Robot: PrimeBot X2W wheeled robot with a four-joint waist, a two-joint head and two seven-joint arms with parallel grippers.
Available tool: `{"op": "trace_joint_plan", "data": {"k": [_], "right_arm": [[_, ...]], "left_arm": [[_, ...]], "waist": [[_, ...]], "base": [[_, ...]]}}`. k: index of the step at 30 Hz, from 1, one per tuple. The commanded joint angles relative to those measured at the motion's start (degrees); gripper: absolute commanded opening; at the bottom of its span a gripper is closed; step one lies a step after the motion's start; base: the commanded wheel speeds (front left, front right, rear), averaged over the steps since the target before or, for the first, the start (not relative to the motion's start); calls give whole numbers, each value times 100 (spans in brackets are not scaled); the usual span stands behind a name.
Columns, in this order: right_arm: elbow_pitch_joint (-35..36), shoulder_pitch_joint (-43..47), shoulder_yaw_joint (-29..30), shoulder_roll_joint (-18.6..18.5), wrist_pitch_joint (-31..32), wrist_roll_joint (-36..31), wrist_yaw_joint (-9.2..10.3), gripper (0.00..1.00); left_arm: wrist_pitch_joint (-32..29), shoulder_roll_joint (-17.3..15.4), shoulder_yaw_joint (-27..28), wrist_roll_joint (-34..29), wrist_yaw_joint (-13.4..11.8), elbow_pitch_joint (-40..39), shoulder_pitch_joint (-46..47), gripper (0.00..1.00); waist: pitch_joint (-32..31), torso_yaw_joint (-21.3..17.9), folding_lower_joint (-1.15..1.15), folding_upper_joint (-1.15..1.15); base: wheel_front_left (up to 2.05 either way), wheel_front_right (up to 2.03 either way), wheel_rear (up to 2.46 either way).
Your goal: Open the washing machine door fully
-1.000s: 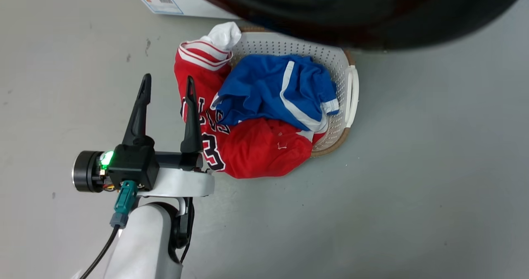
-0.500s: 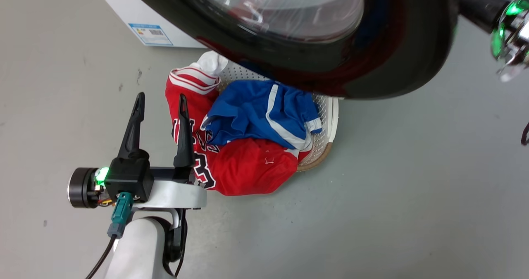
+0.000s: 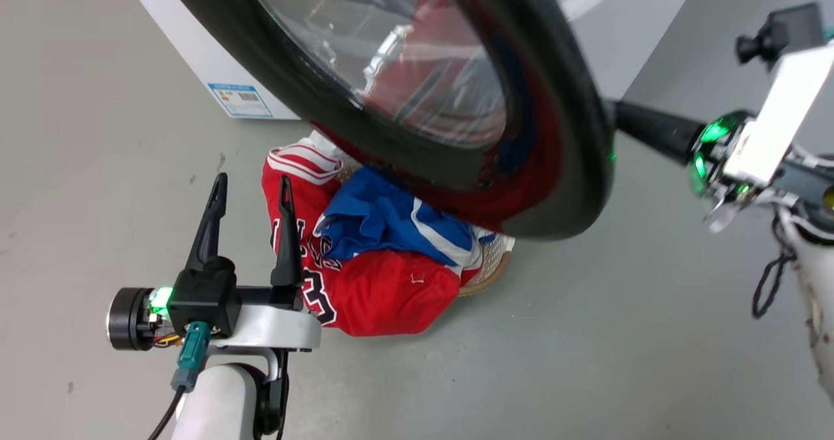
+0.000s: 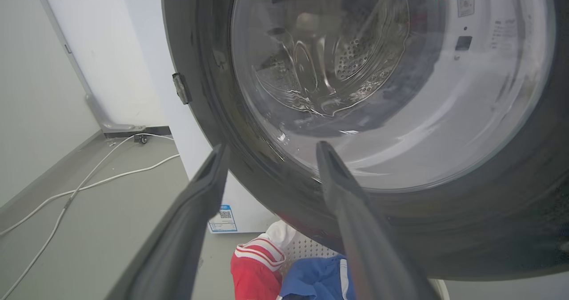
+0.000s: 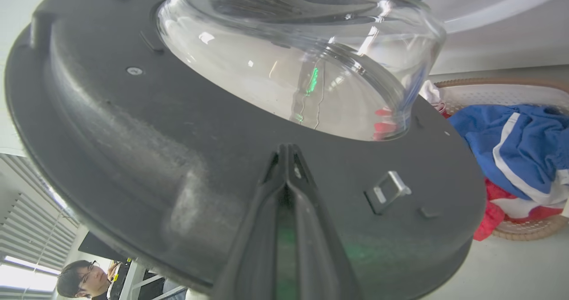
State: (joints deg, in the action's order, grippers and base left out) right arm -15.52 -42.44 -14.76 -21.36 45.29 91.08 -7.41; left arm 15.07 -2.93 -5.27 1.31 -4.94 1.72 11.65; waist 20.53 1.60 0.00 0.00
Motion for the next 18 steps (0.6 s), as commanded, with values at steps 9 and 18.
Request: {"op": "trace_joint_plan", "data": {"k": [9,18], "right_arm": [[370,899,-138,341,-18,263,-14,0],[593,1614,-369,706,-45,355,-6,0]], "left_arm": [[16,5,18,-42,10,22,-228,100],[16,5,15,-54,24,63,-456,100]], "waist": [[-342,-33,0,0],[-660,-45,0,0]], "base": [[0,0,0],[0,0,0]]}}
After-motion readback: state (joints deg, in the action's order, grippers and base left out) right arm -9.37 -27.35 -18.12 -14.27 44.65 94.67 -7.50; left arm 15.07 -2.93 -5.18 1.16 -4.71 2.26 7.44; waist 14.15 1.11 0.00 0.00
